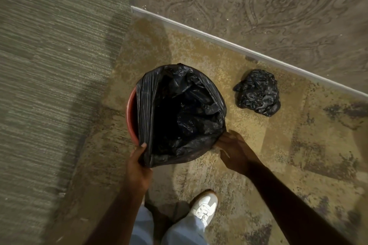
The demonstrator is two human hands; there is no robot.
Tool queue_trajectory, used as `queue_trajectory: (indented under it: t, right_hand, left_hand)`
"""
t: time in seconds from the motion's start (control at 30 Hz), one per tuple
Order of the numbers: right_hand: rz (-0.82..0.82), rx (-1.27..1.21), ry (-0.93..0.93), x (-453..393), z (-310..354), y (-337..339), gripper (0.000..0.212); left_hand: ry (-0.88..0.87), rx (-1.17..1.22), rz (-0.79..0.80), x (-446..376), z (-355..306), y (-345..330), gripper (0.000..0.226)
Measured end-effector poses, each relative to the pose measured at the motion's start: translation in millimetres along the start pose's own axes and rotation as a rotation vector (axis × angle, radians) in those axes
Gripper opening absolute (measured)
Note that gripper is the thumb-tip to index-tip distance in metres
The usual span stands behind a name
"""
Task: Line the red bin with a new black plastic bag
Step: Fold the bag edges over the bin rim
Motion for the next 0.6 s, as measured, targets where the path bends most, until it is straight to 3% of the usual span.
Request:
queue_trajectory:
  t: [0.13, 0.23, 0.37, 0.5, 0.6]
  right_hand:
    - [0.141, 0.28, 0.085, -9, -6, -13, 0.064]
    - [0.169, 0.356, 0.116, -19, -9, -24, 0.071]
    - [0.138, 0.327, 0.166, -28, 0, -27, 0.068]
    - [0.112, 0.321, 0.257, -31, 14, -31, 0.066]
    - [0.09, 0.28, 0.28, -33, 17, -38, 0.067]
  left_hand:
    - [0.019, -0.043, 0.026, -22, -13, 16, 0.042]
    - [-0.025, -0.11, 0.042, -35, -27, 22, 0.053]
    - [-0.152, -0.151, -0.147, -48, -59, 28, 0.053]
    - [-0.203, -0.344, -0.386, -68, -83, 35, 0.027]
    - [-0.193, -0.511, -0.366, -87, -92, 33, 0.025]
Point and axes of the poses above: each hand's wrist, its own x-axis away from the middle knuckle, its own y-axis out of the back of the hand, z = x × y, the point moved 4 cm from there along -x, towards the middle knuckle, and after that the axes turned 10 degrees about -x, right-handed, at the moved point
